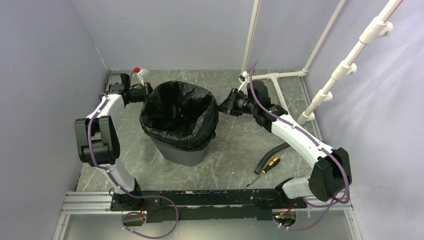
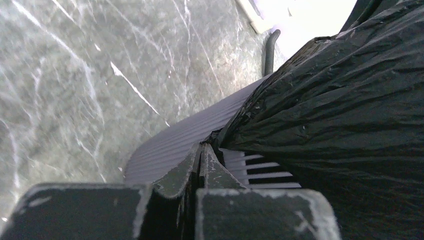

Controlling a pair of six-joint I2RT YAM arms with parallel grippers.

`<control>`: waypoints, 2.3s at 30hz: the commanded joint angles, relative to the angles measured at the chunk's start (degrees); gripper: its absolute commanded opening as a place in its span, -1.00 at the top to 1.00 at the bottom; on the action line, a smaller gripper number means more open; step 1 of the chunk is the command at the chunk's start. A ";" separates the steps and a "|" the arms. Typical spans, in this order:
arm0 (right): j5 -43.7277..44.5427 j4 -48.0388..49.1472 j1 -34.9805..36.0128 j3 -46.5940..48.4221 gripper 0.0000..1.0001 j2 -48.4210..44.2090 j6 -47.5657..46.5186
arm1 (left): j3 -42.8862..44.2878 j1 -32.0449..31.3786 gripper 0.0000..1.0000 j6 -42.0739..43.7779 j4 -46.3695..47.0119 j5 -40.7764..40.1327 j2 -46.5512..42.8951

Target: Put the trash bags into the trash bin

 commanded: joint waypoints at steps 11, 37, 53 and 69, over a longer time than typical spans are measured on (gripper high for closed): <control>13.34 -7.03 -1.19 1.64 -0.28 -10.78 0.64 | -11.21 7.04 0.06 -20.18 16.14 -9.59 -14.18; -1.54 12.37 12.61 -22.85 -0.52 -25.82 18.55 | -28.40 15.54 -0.14 -29.48 6.92 -9.11 -36.94; 1.92 11.75 12.66 -19.93 0.51 -17.71 17.55 | -32.41 15.50 0.67 -26.86 6.73 -4.87 -37.91; 10.76 -5.06 4.68 -15.41 0.91 -11.47 5.79 | -42.50 5.30 0.95 -33.87 15.25 -11.97 -47.64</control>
